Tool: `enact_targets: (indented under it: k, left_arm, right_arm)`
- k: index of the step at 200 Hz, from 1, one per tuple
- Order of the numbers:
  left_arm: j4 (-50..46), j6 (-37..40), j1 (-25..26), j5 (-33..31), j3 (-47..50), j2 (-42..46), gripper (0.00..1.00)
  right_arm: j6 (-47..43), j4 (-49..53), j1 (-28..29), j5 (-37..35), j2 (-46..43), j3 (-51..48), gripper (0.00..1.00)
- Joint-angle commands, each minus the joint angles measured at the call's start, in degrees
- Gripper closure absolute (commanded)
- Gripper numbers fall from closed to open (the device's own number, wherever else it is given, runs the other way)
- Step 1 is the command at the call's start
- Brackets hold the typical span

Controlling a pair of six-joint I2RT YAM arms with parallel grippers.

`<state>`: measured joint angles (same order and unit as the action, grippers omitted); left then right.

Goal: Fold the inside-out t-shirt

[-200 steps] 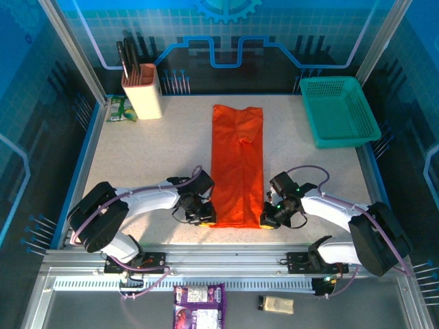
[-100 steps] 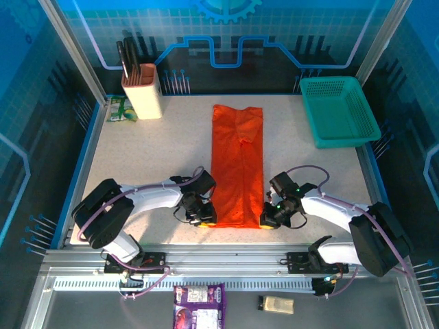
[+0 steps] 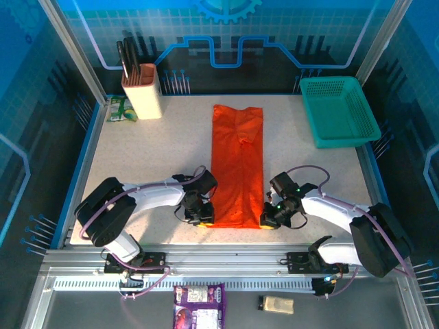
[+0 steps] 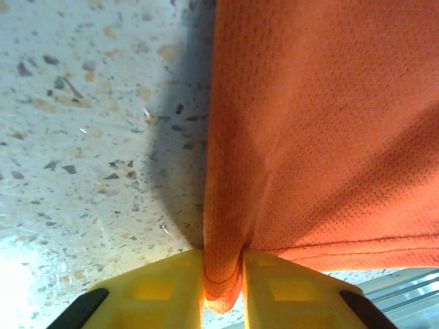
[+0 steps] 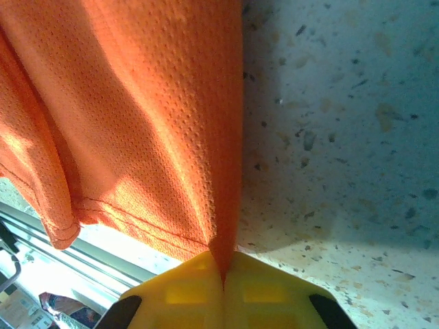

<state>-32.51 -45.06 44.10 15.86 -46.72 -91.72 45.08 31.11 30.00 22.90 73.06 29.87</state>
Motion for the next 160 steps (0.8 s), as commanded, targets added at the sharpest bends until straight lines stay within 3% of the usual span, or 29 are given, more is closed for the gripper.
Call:
enact_targets:
  k: [1, 39, 85, 160]
  left_arm:
    - [-0.63, 0.15, 0.68, 0.14, -0.59, -1.27, 0.83]
    - [-0.58, 0.35, 0.69, 0.98, 0.14, 2.14, 1.00]
    - [-2.99, 1.41, 3.11, 6.79, 1.72, 8.34, 1.00]
    - [-15.73, 0.90, 11.03, 12.64, 3.51, 21.52, 1.00]
  right_arm:
    - [0.74, 2.11, 1.03, -0.42, -0.66, 0.01, 0.93]
    - [0.74, 4.23, 1.59, -0.77, -2.54, 0.36, 1.00]
    - [2.66, 12.69, 5.26, -0.83, -10.86, -0.39, 1.00]
    - [14.42, 23.69, 20.89, 0.38, -25.68, -0.43, 1.00]
